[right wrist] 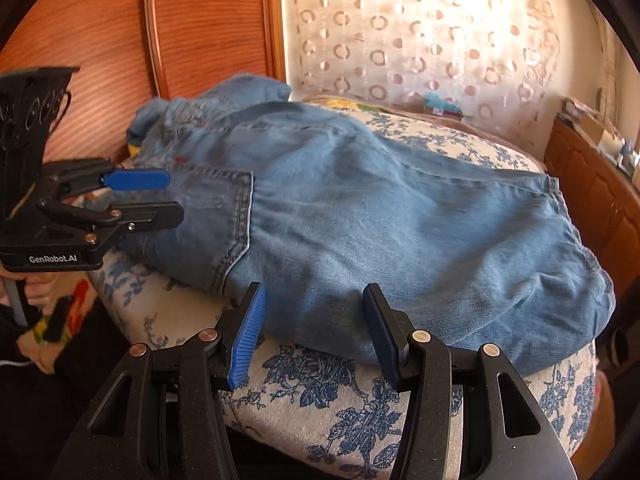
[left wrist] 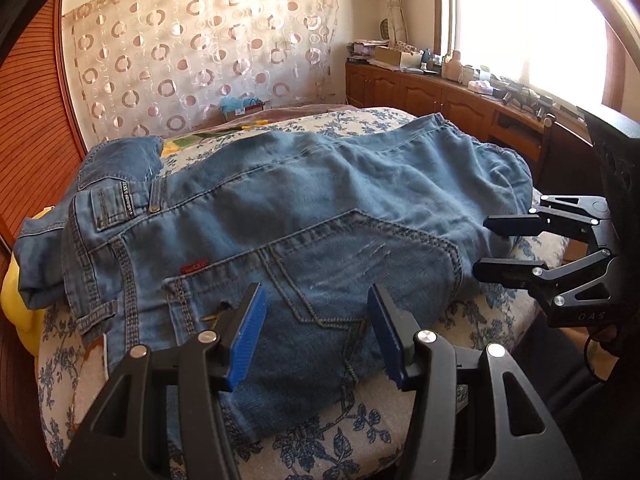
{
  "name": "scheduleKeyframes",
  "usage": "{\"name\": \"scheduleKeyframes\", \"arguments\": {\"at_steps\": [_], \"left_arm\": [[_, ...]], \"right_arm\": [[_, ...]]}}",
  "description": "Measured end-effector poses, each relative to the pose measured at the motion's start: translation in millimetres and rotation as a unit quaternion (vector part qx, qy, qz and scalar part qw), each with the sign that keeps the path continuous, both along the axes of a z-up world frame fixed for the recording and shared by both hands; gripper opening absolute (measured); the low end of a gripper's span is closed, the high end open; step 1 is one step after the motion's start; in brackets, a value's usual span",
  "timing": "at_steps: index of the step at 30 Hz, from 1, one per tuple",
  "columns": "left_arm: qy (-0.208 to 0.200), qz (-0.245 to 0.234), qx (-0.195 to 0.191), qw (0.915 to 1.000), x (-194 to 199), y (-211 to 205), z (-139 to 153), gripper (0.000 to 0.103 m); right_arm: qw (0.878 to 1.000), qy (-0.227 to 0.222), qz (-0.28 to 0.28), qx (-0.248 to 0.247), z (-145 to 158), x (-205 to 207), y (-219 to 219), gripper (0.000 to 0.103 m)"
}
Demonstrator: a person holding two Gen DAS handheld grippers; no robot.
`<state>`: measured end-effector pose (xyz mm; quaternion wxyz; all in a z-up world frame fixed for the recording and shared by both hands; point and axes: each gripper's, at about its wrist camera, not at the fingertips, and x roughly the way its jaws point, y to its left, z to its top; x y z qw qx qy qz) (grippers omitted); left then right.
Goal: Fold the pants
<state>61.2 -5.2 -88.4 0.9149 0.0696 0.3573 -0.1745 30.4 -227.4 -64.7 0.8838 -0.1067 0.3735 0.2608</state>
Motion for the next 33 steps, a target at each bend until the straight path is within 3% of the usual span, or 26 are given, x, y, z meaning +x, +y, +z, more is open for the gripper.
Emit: {"name": "scheduleKeyframes", "arguments": {"at_steps": [11,14,18,24,33], "left_arm": [[0.007,-0.005,-0.015,0.9998,-6,2,-3,0.052],[0.007,-0.014,-0.016,0.9998,-9,-3,-3,0.052],[0.007,-0.029,-0.014,0.9994,-12,-11,-3,0.052],[0.005,-0.055,-0.007,0.9985,-18,-24,-6,0.052],[-0.012,-0.047,0.026,0.9985,-3,-29,-8,0.052]], "right_arm": [[0.999,0.009,0.016,-0.034,-13,3,7,0.051],[0.999,-0.003,0.002,-0.047,-11,6,6,0.020],[1.000,-0.008,0.007,-0.021,-1,9,-3,0.007],[1.000,-0.024,0.007,0.007,20,14,-5,0.004],[0.999,-0.033,0.005,0.027,34,25,-2,0.002]]}}
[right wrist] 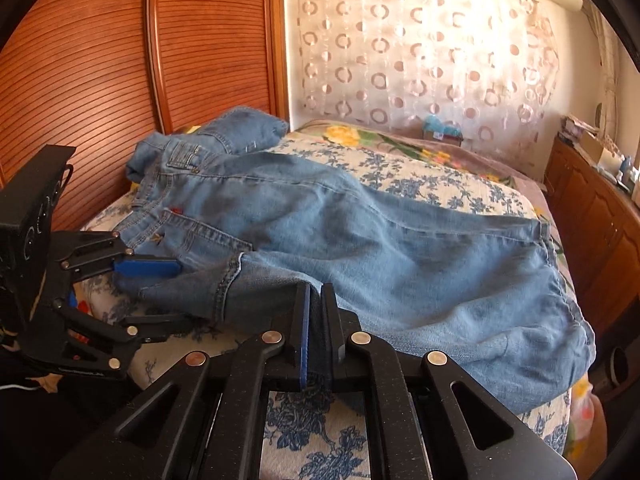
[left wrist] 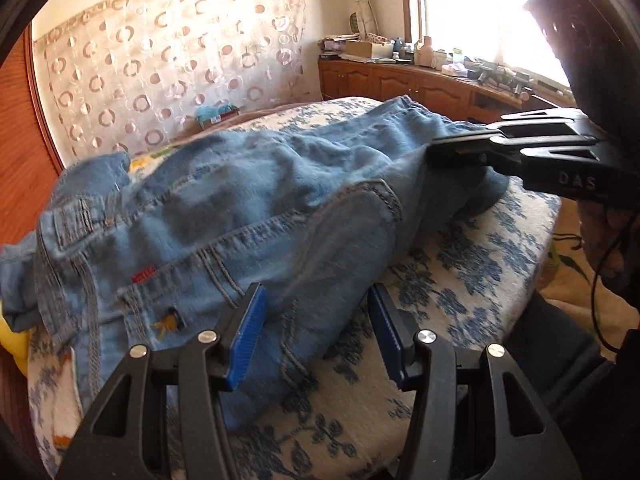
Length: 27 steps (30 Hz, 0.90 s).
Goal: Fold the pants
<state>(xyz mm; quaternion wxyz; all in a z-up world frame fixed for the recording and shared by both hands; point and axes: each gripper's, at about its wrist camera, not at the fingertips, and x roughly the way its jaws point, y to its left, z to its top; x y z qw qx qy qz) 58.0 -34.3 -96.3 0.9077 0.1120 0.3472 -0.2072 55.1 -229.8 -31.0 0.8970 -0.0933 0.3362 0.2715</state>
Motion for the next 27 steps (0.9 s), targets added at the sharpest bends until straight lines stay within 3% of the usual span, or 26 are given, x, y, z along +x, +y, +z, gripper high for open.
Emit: {"name": "scheduleKeyframes", "arguments": {"at_steps": [6,8,16,27], "left_arm": [[0.003,0.000,-0.016,0.9999,27,4,15,0.029],[-0.002,-0.001,-0.013,0.9999,34,4,22,0.029],[0.013,0.003,-0.033,0.9994,63,13,35,0.029],[0.037,0.002,-0.052,0.9980,74,20,34,0.033]], "right_arm": [[1.000,0.016,-0.004,0.014,-3,2,-8,0.003],[1.000,0.016,-0.007,0.019,-1,-2,-11,0.003],[0.999,0.030,-0.011,0.032,1,-20,-21,0.022],[0.997,0.061,0.013,0.038,-33,-16,5,0.035]]}}
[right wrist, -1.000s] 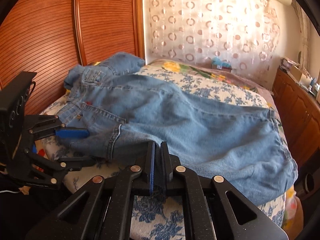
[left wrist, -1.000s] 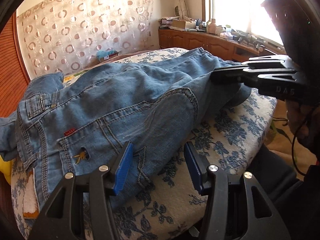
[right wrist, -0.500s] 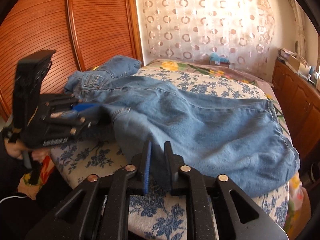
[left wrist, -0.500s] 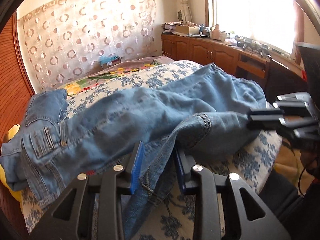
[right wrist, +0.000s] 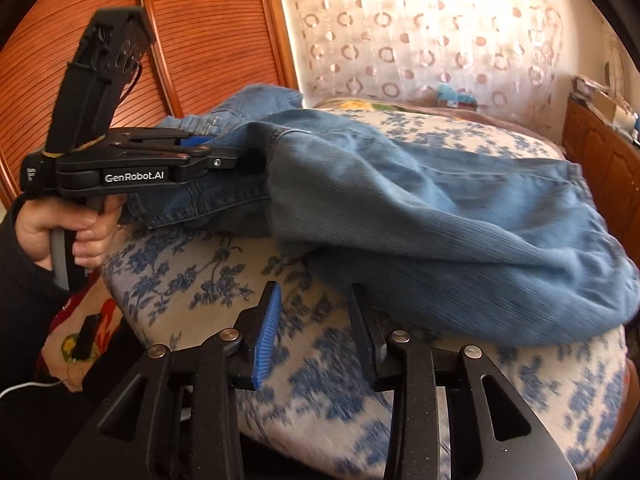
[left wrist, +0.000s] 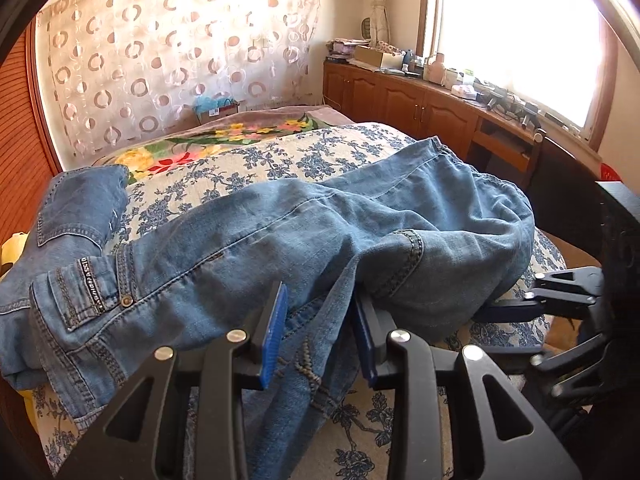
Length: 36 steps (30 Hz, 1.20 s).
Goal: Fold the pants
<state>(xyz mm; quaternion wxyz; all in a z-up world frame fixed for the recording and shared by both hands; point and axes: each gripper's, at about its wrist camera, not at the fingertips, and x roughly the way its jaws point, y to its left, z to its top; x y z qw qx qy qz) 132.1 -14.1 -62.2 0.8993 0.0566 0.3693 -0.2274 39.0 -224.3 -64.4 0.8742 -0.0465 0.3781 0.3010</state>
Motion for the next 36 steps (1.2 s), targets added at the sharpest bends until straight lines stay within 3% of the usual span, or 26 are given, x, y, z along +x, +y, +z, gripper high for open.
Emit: {"name": "scheduleKeyframes", "arguments": {"at_steps": [7,9,12,21,26,28,29,30,33,36], "left_arm": [[0.004,-0.006,0.000,1.0000,-12,9,1,0.034],[0.006,-0.004,-0.003,1.0000,-18,15,1,0.036],[0.006,0.002,-0.008,1.0000,-29,27,1,0.038],[-0.015,0.034,-0.018,0.9991,-66,58,14,0.039],[-0.026,0.066,0.002,0.9975,-80,72,14,0.039],[-0.026,0.079,0.002,0.9966,-85,81,14,0.040],[-0.025,0.085,-0.002,0.9961,-88,88,12,0.043],[-0.025,0.095,-0.003,0.9952,-90,95,10,0.050],[-0.018,0.125,0.002,0.9920,-93,118,0,0.052],[0.000,0.161,0.002,0.9870,-96,142,-16,0.052]], "right_arm": [[0.999,-0.034,0.021,0.007,1,12,22,0.035],[0.999,-0.031,0.022,0.005,1,16,21,0.007],[0.999,-0.030,0.034,0.019,10,15,15,0.000],[0.994,-0.049,0.070,0.069,80,-3,2,0.000],[0.998,-0.036,0.048,0.035,64,-3,3,0.000],[0.998,-0.027,0.045,0.019,53,-4,3,0.005],[0.999,-0.025,0.042,0.014,48,-4,2,0.013],[0.999,-0.022,0.041,0.011,45,-4,2,0.014],[0.999,-0.022,0.046,0.008,41,-6,6,0.012],[0.998,-0.021,0.050,0.018,44,-9,3,0.000]]}}
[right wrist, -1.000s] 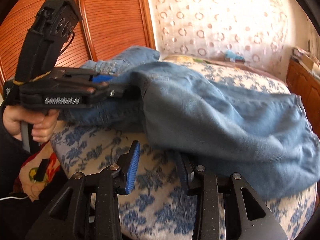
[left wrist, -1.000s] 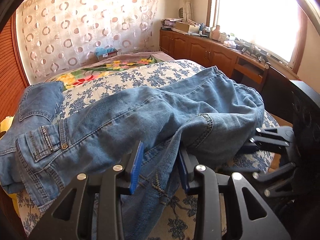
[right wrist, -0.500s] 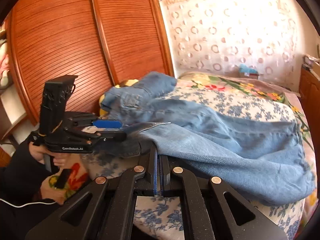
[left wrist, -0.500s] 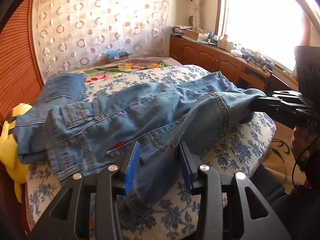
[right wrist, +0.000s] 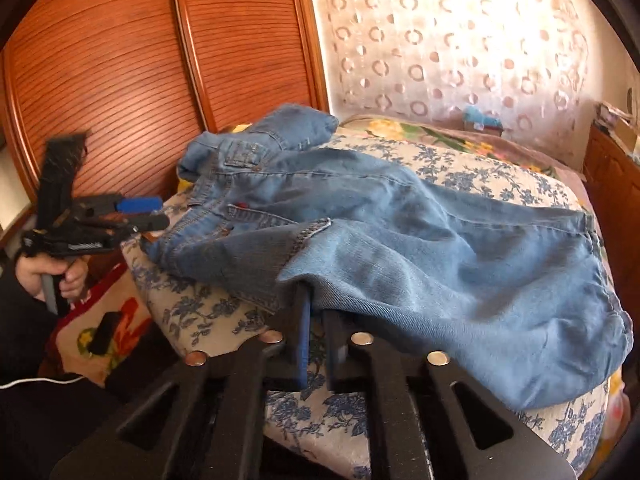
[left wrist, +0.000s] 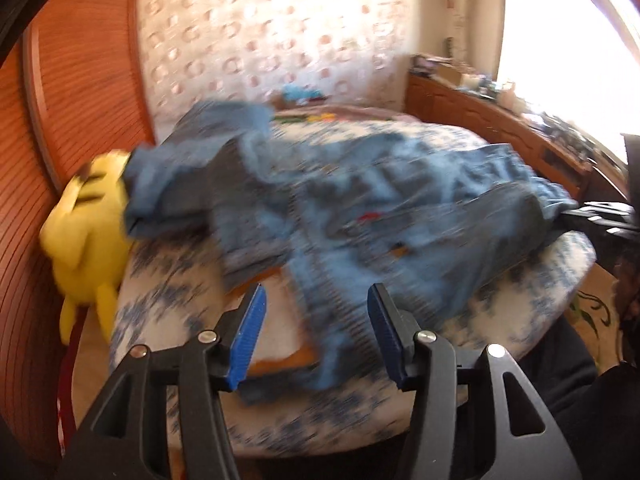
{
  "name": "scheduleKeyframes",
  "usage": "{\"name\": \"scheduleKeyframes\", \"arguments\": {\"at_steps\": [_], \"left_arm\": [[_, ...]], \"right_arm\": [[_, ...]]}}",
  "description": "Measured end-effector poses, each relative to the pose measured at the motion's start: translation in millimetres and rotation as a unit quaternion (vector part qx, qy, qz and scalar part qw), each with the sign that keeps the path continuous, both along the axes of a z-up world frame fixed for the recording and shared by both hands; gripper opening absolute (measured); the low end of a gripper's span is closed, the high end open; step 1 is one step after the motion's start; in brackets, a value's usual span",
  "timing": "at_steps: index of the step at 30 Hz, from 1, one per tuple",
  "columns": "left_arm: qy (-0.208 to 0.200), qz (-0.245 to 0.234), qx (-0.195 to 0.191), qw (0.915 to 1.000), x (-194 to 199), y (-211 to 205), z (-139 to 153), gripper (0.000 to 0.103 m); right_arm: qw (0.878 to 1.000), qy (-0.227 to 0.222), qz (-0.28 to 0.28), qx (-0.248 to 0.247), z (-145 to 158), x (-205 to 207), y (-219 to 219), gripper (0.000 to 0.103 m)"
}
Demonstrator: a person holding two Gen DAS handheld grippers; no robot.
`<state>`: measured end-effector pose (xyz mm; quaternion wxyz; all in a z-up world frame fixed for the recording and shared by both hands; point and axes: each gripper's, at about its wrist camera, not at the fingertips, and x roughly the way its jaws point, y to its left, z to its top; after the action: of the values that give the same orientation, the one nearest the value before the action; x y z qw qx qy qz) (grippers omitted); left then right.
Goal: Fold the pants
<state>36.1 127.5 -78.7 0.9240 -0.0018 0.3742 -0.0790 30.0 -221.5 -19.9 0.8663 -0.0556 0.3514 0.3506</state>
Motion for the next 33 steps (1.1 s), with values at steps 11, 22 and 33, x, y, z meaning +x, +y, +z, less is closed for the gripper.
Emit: {"name": "scheduleKeyframes", "arguments": {"at_steps": [11,22,33], "left_arm": [[0.027,0.025,-0.011,0.9992,4,17,-33,0.053],[0.020,0.030,-0.005,0.9993,0,23,-22,0.005],[0.021,0.023,0.001,0.9995,-13,24,-17,0.018]], "right_arm": [[1.000,0.021,-0.011,0.015,-6,-10,-18,0.000],[0.999,0.015,-0.022,0.027,2,-5,-21,0.000],[0.999,0.014,-0.025,0.021,0,-4,-19,0.000]]}}
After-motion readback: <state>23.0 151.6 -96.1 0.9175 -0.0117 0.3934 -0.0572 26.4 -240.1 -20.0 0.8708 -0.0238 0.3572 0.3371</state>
